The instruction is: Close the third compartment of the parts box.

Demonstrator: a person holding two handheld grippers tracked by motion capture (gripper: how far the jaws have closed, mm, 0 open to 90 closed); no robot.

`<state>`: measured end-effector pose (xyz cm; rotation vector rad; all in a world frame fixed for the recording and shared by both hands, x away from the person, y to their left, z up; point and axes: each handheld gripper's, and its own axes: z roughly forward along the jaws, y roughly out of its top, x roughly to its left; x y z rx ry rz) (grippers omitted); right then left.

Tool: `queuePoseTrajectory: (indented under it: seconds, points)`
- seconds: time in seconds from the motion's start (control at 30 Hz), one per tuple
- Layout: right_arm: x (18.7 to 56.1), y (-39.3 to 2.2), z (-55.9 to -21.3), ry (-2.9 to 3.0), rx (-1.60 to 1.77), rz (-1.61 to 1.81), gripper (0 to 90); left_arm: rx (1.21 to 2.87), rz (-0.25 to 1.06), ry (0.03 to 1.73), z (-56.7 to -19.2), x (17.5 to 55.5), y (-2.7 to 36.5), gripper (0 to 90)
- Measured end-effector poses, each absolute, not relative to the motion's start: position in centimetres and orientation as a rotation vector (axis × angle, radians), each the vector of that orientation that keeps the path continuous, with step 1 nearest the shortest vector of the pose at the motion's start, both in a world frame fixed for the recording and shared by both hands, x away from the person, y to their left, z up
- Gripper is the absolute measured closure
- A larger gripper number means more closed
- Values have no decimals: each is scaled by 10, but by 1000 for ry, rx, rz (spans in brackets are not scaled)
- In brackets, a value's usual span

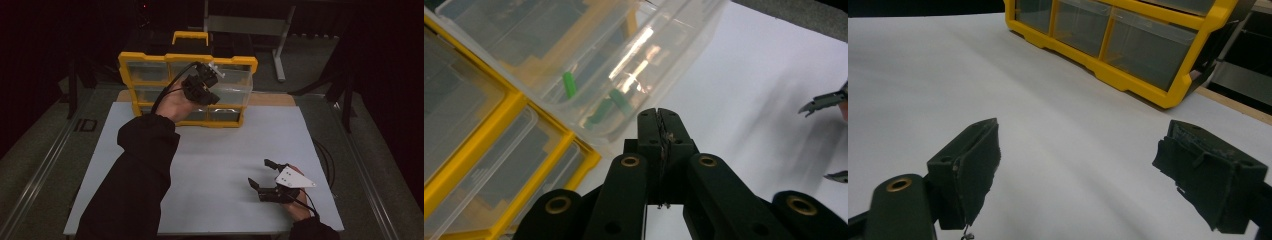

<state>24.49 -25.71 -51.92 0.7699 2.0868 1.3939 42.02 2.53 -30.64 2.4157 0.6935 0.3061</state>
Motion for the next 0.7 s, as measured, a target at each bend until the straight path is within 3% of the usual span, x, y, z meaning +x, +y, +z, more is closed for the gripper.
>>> queuePoseTrajectory:
  seconds: [0.7]
  points:
    - [245, -257, -520, 2092, 767, 1391, 153, 2410, 323, 676, -310, 422, 18, 900]
